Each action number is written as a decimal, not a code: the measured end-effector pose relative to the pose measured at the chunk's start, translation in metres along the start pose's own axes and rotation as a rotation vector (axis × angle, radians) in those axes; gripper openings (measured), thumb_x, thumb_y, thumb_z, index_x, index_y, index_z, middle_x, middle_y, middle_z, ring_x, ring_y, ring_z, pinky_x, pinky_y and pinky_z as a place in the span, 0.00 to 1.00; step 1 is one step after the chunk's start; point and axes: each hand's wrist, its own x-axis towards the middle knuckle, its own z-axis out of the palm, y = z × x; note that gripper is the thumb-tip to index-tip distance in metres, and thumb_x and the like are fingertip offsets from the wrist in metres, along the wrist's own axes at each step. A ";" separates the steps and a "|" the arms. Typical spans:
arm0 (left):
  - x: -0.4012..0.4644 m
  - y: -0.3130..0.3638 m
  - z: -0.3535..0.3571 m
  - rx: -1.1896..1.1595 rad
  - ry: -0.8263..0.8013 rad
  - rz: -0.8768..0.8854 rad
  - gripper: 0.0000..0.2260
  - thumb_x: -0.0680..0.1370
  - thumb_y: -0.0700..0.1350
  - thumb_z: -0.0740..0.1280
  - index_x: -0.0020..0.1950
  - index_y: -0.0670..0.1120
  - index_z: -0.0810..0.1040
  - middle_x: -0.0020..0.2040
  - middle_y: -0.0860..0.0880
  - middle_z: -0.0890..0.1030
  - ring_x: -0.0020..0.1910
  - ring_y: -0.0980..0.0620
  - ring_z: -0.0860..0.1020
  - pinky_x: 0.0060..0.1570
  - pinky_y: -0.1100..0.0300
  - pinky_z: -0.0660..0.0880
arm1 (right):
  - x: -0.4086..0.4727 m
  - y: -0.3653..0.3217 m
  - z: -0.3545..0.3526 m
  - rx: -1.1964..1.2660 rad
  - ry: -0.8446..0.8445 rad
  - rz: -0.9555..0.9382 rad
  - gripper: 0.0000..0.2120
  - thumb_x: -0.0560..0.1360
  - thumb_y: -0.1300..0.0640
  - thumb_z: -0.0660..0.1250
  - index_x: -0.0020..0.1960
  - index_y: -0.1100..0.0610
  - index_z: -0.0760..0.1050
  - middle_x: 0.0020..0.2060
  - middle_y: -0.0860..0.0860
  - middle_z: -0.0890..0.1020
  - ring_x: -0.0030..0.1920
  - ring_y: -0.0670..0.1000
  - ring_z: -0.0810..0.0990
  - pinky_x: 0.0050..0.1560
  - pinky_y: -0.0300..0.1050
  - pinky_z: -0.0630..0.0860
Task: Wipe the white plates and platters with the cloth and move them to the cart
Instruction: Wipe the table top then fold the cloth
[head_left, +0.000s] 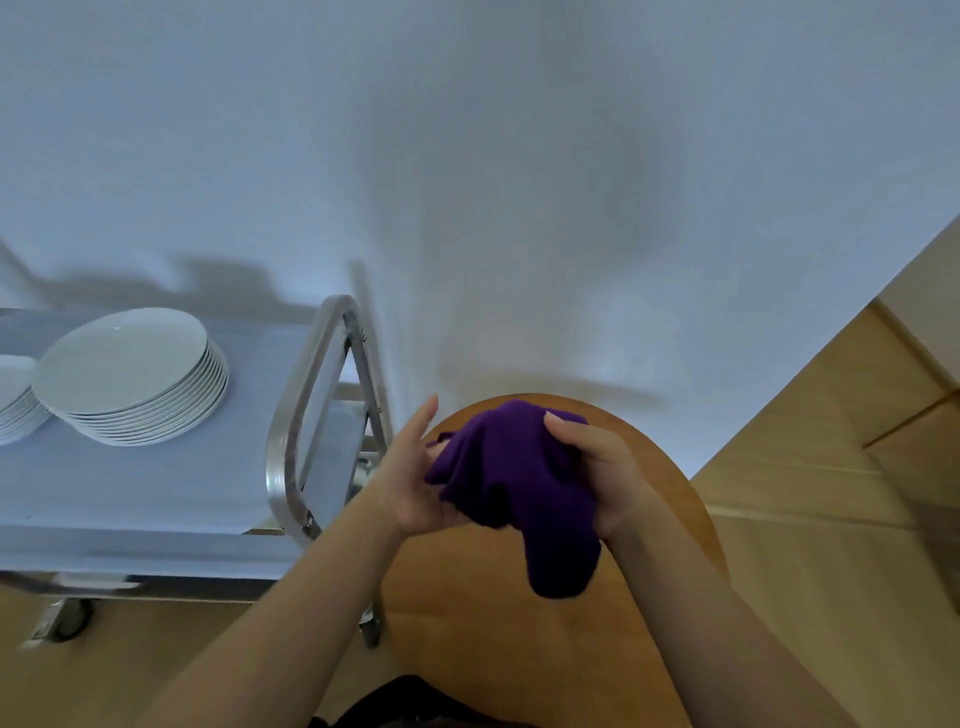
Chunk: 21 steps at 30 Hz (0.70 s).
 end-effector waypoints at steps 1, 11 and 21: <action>0.000 -0.005 -0.002 0.014 -0.048 -0.031 0.39 0.64 0.70 0.65 0.62 0.42 0.78 0.60 0.39 0.79 0.56 0.36 0.79 0.49 0.43 0.78 | 0.001 0.000 -0.002 0.040 0.030 -0.023 0.09 0.64 0.55 0.71 0.40 0.59 0.84 0.36 0.53 0.83 0.37 0.51 0.83 0.36 0.43 0.78; -0.022 0.022 0.004 0.273 0.193 0.233 0.13 0.65 0.43 0.71 0.46 0.41 0.74 0.34 0.47 0.77 0.29 0.52 0.78 0.35 0.58 0.76 | 0.009 -0.015 -0.020 -0.274 0.286 0.123 0.13 0.68 0.54 0.72 0.52 0.57 0.79 0.43 0.52 0.85 0.42 0.51 0.84 0.41 0.45 0.77; -0.034 0.042 0.020 0.838 0.389 0.329 0.13 0.74 0.33 0.67 0.55 0.48 0.79 0.53 0.45 0.79 0.50 0.49 0.77 0.39 0.61 0.76 | 0.016 -0.020 -0.033 -0.455 0.628 0.004 0.06 0.71 0.61 0.71 0.47 0.59 0.76 0.44 0.53 0.81 0.46 0.53 0.79 0.42 0.46 0.77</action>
